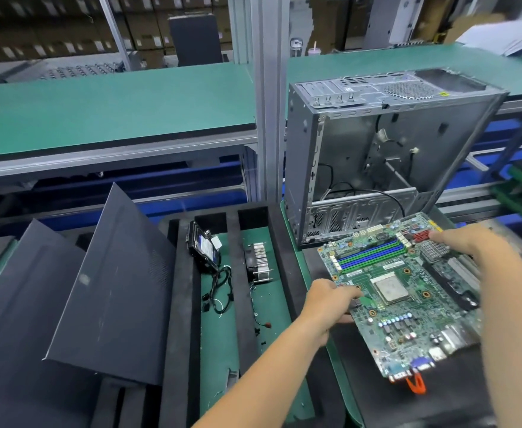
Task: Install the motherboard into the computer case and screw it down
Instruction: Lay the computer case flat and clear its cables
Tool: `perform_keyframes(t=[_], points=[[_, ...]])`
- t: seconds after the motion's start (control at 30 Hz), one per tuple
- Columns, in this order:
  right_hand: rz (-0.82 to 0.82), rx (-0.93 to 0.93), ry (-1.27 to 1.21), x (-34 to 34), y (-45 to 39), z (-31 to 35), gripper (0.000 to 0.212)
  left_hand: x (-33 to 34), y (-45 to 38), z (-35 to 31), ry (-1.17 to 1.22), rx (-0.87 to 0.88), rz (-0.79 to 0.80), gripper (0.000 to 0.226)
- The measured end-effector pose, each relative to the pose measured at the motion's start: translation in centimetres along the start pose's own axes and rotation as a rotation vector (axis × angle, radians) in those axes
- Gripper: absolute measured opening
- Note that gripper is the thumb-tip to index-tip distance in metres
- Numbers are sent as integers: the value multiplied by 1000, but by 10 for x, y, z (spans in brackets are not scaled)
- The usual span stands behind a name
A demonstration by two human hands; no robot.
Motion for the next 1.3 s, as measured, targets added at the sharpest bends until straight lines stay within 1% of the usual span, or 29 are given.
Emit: perform_keyframes(t=[0.07, 0.17, 0.2, 0.3, 0.4, 0.5, 0.6, 0.7, 0.83, 0.93, 1.13, 1.2, 1.23, 1.3], points=[[35, -19, -11, 14, -2, -1, 74, -12, 1, 5, -23, -20, -34, 18], [44, -55, -12, 35, -2, 2, 73, -33, 4, 11, -107, -36, -108, 15], [45, -68, 7, 42, -2, 5, 74, -41, 5, 13, -133, -32, -140, 17], [65, -93, 44, 58, -2, 14, 74, -61, 6, 16, -246, -38, -218, 39], [65, -98, 30, 59, -1, 23, 71, -66, 4, 12, -261, -18, -220, 43], [9, -77, 15, 43, -2, 20, 63, -58, -7, 2, -244, 32, -185, 41], [-98, -24, -62, 20, -5, 4, 47, -42, -23, -12, -263, 75, -134, 39], [-198, 34, -145, -1, -5, -16, 41, -23, -38, -25, -298, 99, -80, 35], [-279, 136, -197, -27, -10, -36, 41, 7, -59, -39, -353, 114, -4, 40], [-295, 213, -212, -42, -18, -45, 47, 25, -74, -47, -388, 107, 57, 32], [-304, 304, -309, -63, -40, -63, 50, 57, -100, -49, -382, 74, 173, 16], [-328, 344, -349, -65, -47, -72, 54, 64, -111, -47, -374, 49, 172, 37], [-338, 359, -357, -66, -50, -76, 55, 68, -116, -46, -384, 51, 176, 34], [-348, 387, -374, -68, -57, -86, 54, 76, -127, -44, -403, 60, 202, 13]])
Point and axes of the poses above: each hand's wrist, its own y-axis away from the middle knuckle, its own x-axis out of the palm, z = x × y, the point moved 6 cm from there along -y, towards the middle knuckle, and after that the axes turned 12 degrees about z, right-handed, at the moved point
